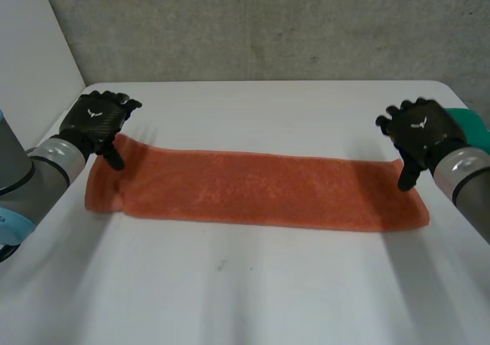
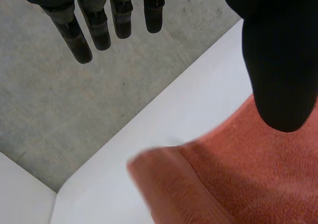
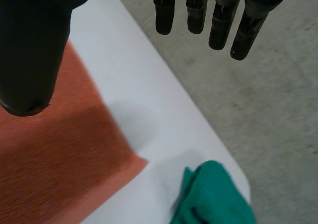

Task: Fold the laundry.

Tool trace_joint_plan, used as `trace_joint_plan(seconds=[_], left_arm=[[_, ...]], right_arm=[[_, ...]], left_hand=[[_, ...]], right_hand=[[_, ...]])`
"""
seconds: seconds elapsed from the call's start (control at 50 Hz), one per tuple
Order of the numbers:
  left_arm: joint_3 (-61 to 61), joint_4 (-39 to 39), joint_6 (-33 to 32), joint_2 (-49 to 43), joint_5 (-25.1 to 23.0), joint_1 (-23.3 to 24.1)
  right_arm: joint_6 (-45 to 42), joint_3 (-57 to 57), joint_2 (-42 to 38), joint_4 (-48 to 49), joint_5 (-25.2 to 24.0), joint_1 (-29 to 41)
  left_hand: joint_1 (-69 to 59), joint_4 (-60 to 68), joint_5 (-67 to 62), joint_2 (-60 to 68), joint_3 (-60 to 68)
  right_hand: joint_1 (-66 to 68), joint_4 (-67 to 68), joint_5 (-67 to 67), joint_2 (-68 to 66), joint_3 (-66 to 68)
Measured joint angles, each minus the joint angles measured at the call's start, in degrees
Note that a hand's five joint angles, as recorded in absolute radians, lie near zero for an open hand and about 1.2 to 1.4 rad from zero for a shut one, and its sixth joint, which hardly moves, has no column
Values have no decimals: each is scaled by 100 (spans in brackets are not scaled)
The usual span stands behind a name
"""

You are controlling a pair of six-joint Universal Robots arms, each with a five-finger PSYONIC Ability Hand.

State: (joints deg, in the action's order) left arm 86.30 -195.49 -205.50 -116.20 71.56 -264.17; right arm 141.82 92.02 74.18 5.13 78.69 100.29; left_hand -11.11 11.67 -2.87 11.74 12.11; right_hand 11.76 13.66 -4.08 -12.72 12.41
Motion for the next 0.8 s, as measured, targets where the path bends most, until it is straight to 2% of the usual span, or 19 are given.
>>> trace_joint_plan(seconds=[0.32, 0.42, 0.5, 0.6, 0.68, 0.8], left_arm=[[-675, -177, -183, -1157, -2, -89], [-1027, -376, -604, -1640, 291, -142], [-1219, -516, -1213, -1900, 816, -273], [-1086, -534, -1419, -1750, 1072, -230], [-669, -525, -1202, -1211, 1124, 7], [-61, -517, -683, -439, 1090, 312]], right_arm=[[-35, 510, -18, 71, -39, -135], [-35, 539, -21, 66, -49, -168], [-31, 539, -23, 22, -30, -318], [-26, 562, -50, -36, -21, -548], [-17, 649, -163, -89, -134, -825], [0, 720, -598, -79, -566, -1117]], left_hand=[[-7, 0, 0, 0, 0], [-7, 0, 0, 0, 0], [-5, 1, 0, 0, 0], [0, 0, 1, 0, 0], [0, 0, 1, 0, 0], [0, 0, 1, 0, 0]], right_hand=[[0, 0, 0, 0, 0], [0, 0, 0, 0, 0], [0, 0, 0, 0, 0], [6, 4, -4, -16, 20], [193, 284, -319, -410, 450], [859, 1002, -898, -1052, 1116]])
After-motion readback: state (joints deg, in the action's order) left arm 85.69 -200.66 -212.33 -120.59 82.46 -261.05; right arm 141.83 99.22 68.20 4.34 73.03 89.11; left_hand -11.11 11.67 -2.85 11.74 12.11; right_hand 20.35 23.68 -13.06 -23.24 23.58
